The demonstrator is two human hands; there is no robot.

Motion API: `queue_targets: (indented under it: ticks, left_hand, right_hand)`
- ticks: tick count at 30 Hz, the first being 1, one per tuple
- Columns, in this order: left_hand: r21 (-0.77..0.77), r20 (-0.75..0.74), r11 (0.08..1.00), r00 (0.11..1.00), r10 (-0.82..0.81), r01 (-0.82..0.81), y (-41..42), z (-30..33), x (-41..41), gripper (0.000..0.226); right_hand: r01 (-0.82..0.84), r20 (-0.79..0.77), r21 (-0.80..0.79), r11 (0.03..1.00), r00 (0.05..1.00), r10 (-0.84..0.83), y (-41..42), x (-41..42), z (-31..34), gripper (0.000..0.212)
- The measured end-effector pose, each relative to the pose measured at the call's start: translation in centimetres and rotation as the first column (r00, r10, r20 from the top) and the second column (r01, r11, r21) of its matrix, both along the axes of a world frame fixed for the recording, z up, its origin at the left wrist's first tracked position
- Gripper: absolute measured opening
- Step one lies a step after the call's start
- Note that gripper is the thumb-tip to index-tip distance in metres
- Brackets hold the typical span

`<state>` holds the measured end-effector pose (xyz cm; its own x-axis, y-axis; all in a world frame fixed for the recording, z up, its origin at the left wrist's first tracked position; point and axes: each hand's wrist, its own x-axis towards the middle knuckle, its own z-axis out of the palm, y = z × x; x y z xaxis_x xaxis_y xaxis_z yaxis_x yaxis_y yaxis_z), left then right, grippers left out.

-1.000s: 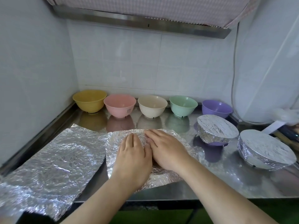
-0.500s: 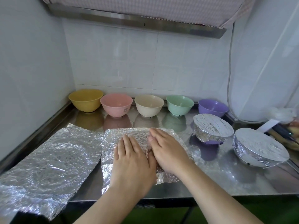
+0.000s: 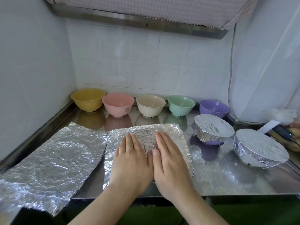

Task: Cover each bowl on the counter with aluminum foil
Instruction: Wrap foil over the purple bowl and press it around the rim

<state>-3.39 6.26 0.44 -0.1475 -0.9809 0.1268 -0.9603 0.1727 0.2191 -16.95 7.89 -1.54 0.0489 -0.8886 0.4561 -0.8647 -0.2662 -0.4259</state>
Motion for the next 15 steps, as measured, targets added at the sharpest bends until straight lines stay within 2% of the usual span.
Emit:
queue_targets:
  ticks: [3, 6, 9, 11, 13, 14, 15]
  left_hand:
    - [-0.019, -0.018, 1.0, 1.0, -0.003, 0.002, 0.0, -0.3, 0.1, 0.105]
    - [-0.05, -0.018, 0.999, 1.0, -0.006, 0.005, 0.0, -0.2, 0.0, 0.106]
    - [-0.036, -0.007, 0.999, 1.0, -0.012, 0.012, 0.1, 0.2, -0.1, 0.107]
    - [-0.044, -0.031, 0.999, 0.999, -0.031, 0.03, -0.1, -0.4, 0.0, 0.104]
    - [-0.099, -0.064, 0.991, 0.993, -0.1, 0.094, -0.3, -0.9, 0.9, 0.087]
    - [-0.156, -0.026, 0.975, 0.986, -0.162, 0.156, -0.5, -1.2, 1.3, 0.071]
    - [-0.148, 0.003, 0.967, 0.978, -0.208, 0.206, -0.6, -1.2, 1.6, 0.054]
  right_hand:
    - [0.016, -0.053, 0.011, 1.0, 0.998, -0.016, 0.1, -0.2, 0.0, 0.065]
    - [0.006, -0.057, 0.12, 0.993, 0.998, 0.001, -1.1, -0.7, 2.1, 0.063]
    - [-0.07, -0.143, 0.154, 0.986, 0.985, 0.092, -3.8, -1.0, 4.0, 0.054]
    - [-0.124, -0.194, 0.235, 0.964, 0.966, 0.172, -5.7, -1.0, 4.0, 0.052]
    - [-0.124, -0.2, 0.323, 0.938, 0.96, 0.196, -6.6, -1.0, 3.5, 0.054]
    - [-0.12, -0.207, 0.327, 0.937, 0.959, 0.194, -6.8, -1.0, 3.1, 0.055]
    - [-0.114, -0.224, 0.304, 0.946, 0.956, 0.187, -6.8, -1.0, 2.9, 0.056]
